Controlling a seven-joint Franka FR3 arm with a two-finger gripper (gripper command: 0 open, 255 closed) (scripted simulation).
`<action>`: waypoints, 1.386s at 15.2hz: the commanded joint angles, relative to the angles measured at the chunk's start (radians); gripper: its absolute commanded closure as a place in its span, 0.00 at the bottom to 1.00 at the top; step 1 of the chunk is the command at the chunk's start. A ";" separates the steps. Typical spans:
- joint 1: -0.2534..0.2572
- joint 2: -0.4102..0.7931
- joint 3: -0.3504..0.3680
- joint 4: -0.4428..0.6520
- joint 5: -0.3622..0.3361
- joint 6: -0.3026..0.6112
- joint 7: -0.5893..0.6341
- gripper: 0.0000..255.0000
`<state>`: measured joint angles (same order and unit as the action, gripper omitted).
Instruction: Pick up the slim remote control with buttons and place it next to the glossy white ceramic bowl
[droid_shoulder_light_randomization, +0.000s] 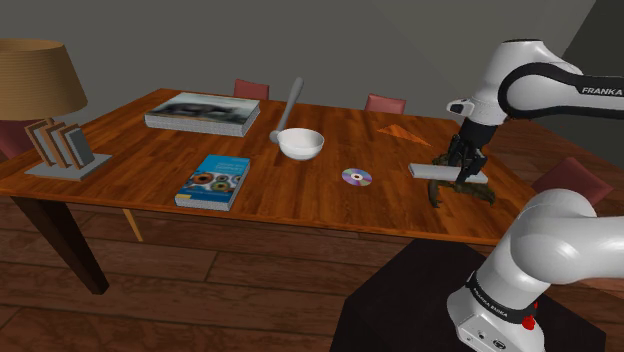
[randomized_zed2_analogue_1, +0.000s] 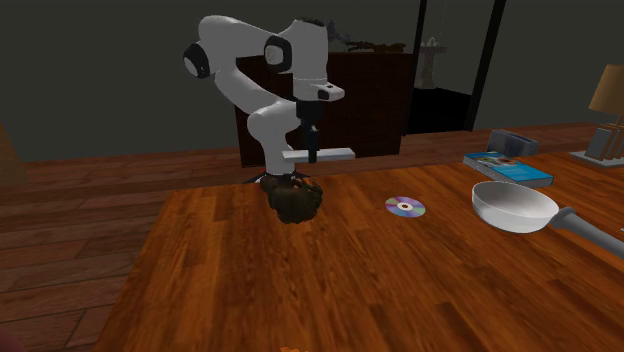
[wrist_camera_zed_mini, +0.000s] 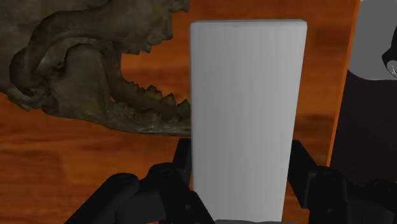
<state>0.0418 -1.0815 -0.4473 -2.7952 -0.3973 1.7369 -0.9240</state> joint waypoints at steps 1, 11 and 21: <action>0.005 -0.003 0.012 0.025 0.011 -0.028 -0.001 1.00; 0.141 0.333 -0.034 0.228 0.063 0.119 0.025 1.00; 0.302 0.782 -0.142 0.563 0.218 0.231 -0.046 1.00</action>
<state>0.3270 -0.3496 -0.5794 -2.2783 -0.2041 1.9667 -0.9590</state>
